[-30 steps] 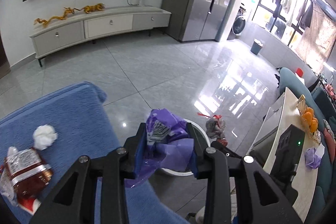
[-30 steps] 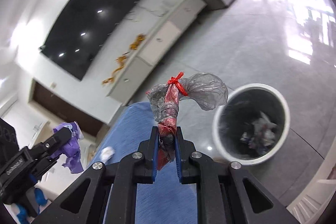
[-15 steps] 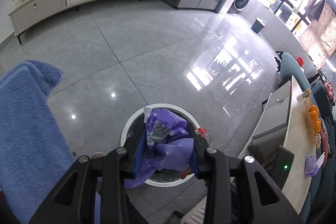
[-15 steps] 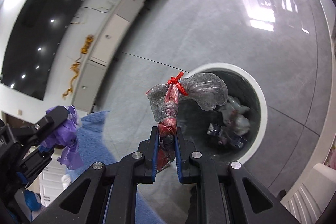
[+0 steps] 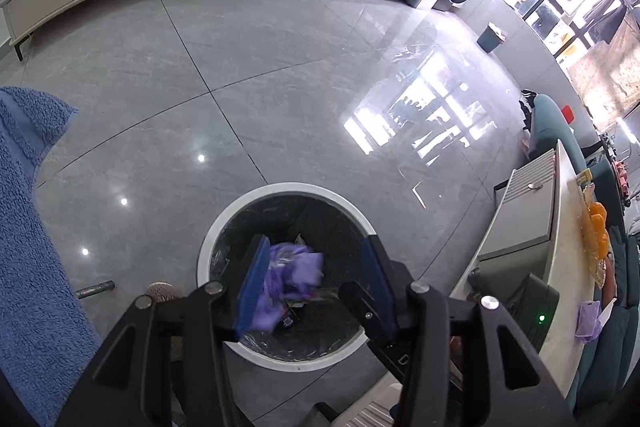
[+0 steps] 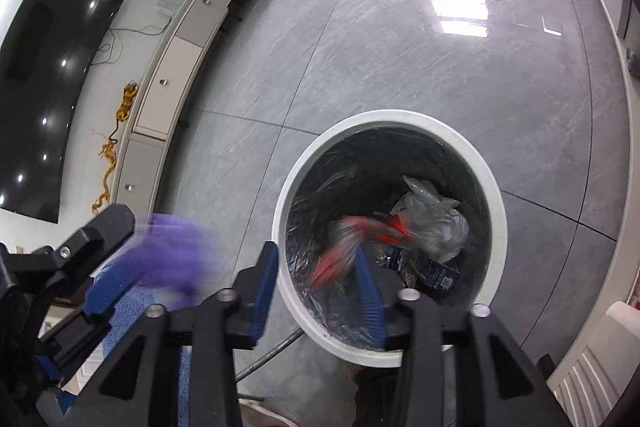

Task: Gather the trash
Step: 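Carry the purple bag and red-tied bag to the bin and open both tools, then move both open tools back over the rug toward the remaining trash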

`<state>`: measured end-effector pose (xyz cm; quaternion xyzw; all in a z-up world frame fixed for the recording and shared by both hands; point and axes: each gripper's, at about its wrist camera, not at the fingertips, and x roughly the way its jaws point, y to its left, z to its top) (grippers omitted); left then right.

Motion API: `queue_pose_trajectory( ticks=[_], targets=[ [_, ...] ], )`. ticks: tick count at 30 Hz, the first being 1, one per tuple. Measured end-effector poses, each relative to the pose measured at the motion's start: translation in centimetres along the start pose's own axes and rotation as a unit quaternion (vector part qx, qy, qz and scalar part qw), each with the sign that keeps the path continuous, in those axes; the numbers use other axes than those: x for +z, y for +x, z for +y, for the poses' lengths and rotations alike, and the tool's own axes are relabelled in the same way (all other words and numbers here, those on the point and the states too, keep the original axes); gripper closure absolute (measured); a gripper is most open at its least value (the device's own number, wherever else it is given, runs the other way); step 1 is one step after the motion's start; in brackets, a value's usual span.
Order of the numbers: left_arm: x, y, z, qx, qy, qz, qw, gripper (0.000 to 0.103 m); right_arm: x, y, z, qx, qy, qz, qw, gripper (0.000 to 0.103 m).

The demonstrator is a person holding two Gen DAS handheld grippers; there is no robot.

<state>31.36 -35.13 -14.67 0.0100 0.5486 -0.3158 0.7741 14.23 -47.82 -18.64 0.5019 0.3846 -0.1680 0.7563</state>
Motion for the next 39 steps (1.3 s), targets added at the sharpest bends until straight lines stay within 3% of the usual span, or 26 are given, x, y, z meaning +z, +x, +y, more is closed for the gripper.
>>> queue_pose_trajectory(
  ticks=[10,23,33,39],
  targets=[
    [-0.2,-2.8,-0.6,-0.005,-0.001,-0.022,0.9997,0.053,-0.2,-2.2,0.8,0.001,-0.001,-0.030,1.000,0.059],
    [-3.5,-14.4,0.0,0.002,-0.020,-0.106,0.9941,0.053,-3.0,-8.7,6.2,0.058,-0.057,-0.065,0.995,0.057],
    [-9.1,-27.0,2.4,0.045,-0.026,-0.218,0.9747,0.053,-7.7,-14.2,11.8,0.102,-0.147,-0.083,0.980,0.056],
    [-13.2,-32.6,5.8,0.070,-0.049,-0.255,0.9631,0.053,-10.9,-16.7,14.4,0.121,-0.190,-0.089,0.970,0.055]
  ],
)
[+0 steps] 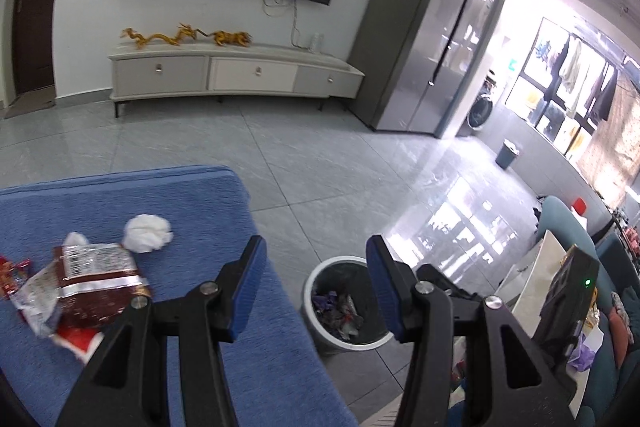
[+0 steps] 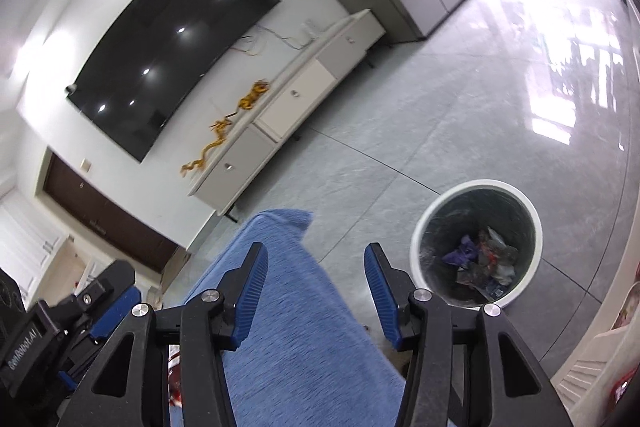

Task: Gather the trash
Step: 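Move both open tools back over the rug toward the remaining trash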

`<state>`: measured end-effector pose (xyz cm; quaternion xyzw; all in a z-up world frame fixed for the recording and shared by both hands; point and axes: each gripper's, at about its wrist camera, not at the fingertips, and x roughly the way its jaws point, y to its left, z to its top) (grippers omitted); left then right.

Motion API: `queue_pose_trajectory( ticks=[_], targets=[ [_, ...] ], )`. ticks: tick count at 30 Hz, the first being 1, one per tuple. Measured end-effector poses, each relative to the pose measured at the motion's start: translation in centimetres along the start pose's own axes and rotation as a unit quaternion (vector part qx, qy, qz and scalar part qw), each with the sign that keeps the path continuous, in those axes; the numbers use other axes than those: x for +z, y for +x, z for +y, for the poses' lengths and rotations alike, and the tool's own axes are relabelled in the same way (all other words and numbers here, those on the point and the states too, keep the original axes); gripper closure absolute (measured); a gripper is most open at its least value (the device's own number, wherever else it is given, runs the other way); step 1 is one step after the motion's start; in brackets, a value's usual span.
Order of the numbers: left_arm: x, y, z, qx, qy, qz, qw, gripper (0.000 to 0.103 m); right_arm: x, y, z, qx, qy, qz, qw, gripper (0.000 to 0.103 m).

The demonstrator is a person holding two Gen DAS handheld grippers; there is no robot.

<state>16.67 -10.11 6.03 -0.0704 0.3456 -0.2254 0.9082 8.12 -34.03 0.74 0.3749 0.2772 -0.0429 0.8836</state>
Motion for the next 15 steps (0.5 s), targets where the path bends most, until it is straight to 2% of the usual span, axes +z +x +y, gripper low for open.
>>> queue_pose_trajectory(
  ticks=[10,15],
  targets=[
    [-2.0,-10.3,9.6,0.058,-0.045,-0.057,0.9957,0.053,-2.9,-3.0,6.4,0.037,-0.078,0.002,0.996,0.054],
    [-3.4,-13.5,13.6,0.075,-0.066,-0.070,0.9926,0.053,-4.2,-3.4,8.6,0.048,-0.106,0.007,0.993,0.054]
  ],
)
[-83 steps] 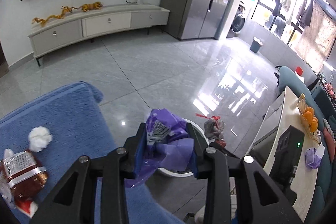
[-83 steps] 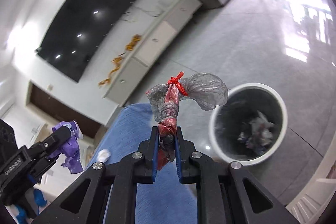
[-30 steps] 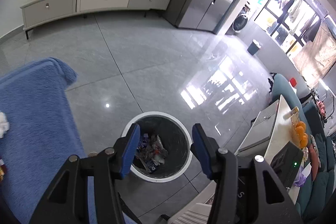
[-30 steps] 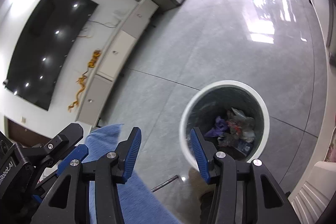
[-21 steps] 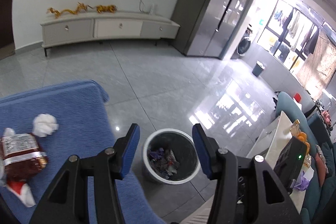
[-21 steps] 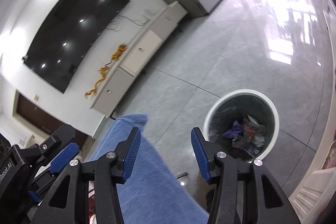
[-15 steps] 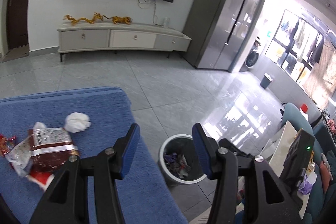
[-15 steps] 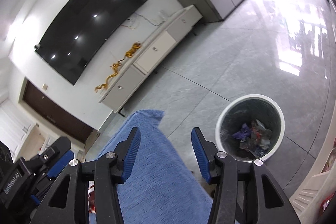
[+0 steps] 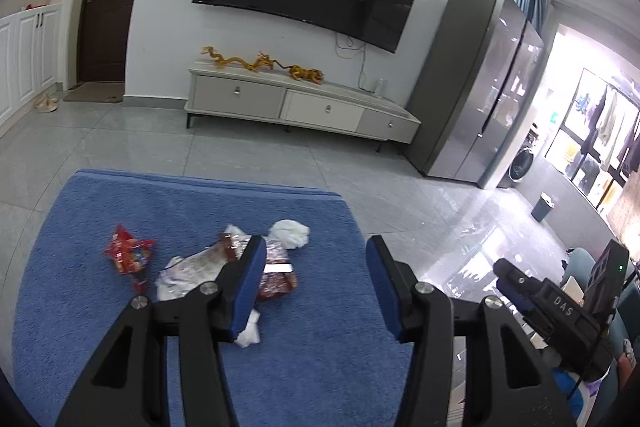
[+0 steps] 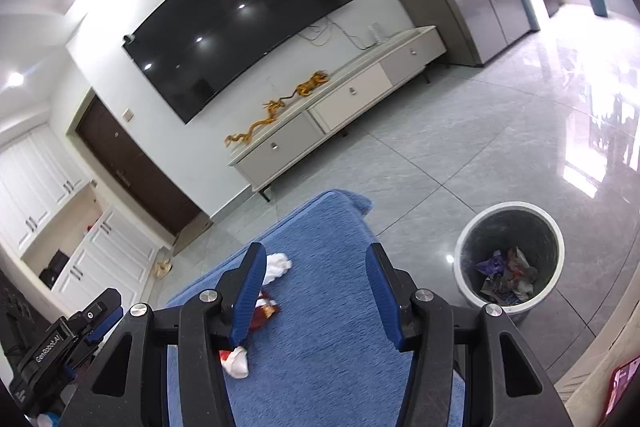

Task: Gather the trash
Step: 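Move both open tools back over the rug toward the remaining trash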

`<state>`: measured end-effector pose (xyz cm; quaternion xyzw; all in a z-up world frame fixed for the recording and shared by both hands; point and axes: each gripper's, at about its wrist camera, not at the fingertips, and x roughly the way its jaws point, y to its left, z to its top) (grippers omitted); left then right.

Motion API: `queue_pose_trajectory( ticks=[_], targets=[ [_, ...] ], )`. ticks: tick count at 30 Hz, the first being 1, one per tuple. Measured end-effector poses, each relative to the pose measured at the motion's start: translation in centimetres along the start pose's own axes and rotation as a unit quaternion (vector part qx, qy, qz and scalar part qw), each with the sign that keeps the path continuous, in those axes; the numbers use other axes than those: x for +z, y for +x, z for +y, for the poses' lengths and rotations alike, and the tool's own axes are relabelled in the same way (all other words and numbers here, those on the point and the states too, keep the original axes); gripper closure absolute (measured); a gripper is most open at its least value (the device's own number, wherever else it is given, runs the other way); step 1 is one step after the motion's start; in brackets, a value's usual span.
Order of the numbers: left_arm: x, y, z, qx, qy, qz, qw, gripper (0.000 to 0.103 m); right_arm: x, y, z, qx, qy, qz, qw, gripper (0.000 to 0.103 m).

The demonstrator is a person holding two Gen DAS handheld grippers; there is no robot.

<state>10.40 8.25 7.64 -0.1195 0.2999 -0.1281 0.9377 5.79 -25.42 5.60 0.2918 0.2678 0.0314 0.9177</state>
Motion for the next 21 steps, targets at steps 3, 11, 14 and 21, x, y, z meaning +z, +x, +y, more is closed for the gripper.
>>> queue_pose_trajectory(
  ticks=[3,11,14,21],
  targets=[
    [-0.6,-0.9,2.2,0.006,-0.012,-0.001,0.9999,0.053,-0.5,0.0,1.3,0.002,-0.016,0.003,1.000,0.054],
    [-1.5,-2.4,8.2,0.026,-0.045,-0.004,0.9986,0.041,-1.2,0.6,4.5,0.013,-0.056,0.009,0.998,0.051],
    [-1.4,-2.1,10.7,0.031,-0.048,-0.002,0.9984,0.041,-1.8,2.3,5.3,0.020,-0.066,0.025,0.997,0.051],
    [-1.6,2.1,12.6,0.037,-0.011,0.039,0.9985,0.041,-3.6,7.7,5.9,0.039,-0.082,0.084,0.992,0.051]
  ],
)
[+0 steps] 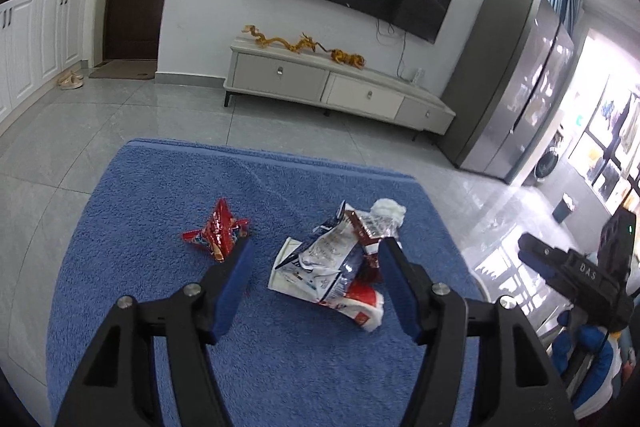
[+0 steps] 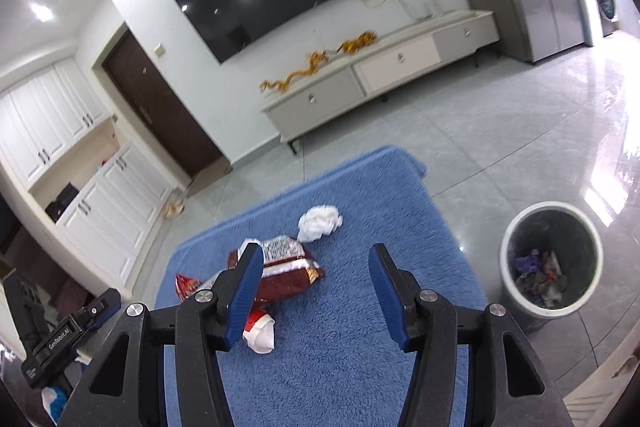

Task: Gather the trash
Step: 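Move both open tools back over the rug toward the remaining trash, then grasp the white-and-blue milk carton with the left tool while the right tool grasps a white tissue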

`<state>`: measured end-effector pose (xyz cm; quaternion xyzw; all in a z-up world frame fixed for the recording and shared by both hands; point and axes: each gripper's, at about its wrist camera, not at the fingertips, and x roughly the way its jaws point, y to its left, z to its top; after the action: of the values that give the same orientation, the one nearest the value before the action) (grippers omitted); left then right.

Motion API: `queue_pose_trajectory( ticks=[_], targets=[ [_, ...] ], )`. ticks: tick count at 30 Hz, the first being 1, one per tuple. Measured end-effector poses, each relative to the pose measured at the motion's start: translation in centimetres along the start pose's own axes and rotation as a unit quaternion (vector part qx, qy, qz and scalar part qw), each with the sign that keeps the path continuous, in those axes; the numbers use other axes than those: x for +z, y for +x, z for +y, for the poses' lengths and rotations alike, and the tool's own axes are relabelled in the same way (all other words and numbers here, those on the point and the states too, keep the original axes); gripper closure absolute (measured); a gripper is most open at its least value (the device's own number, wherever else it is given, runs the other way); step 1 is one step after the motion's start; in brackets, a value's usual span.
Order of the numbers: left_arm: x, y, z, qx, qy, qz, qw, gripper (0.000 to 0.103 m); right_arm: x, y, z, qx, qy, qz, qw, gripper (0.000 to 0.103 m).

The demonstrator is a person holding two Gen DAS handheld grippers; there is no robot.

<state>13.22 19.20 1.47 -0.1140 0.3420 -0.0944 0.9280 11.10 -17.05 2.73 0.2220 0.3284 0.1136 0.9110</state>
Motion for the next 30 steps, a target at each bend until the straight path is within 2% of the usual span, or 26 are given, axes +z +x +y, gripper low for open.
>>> queue_pose_trajectory(
  ticks=[11,16,20,25,27,30],
  targets=[
    [0.8,8.9,-0.5,0.004,0.078,0.073,0.9943,0.041,2.0,11.5,-1.6,0.028,-0.017,0.077,0.997,0.051],
    [1.6,12.4,-0.8,-0.017,0.107,0.118,0.9871,0.041,2.6,15.8,-2.5,0.034,-0.013,0.096,0.995,0.051],
    [2.0,14.4,-1.4,-0.019,0.135,0.148,0.9796,0.042,3.1,18.8,-2.7,0.043,-0.014,0.108,0.993,0.051],
    [2.2,15.9,-2.8,-0.020,0.174,0.172,0.9694,0.052,3.1,21.0,-2.8,0.046,-0.024,0.123,0.991,0.051],
    [2.1,16.7,-3.2,-0.017,0.184,0.184,0.9654,0.062,3.0,21.4,-2.9,0.049,-0.022,0.127,0.990,0.051],
    [1.9,17.5,-4.0,-0.015,0.195,0.195,0.9611,0.069,2.7,21.6,-2.7,0.055,-0.026,0.129,0.990,0.050]
  ],
)
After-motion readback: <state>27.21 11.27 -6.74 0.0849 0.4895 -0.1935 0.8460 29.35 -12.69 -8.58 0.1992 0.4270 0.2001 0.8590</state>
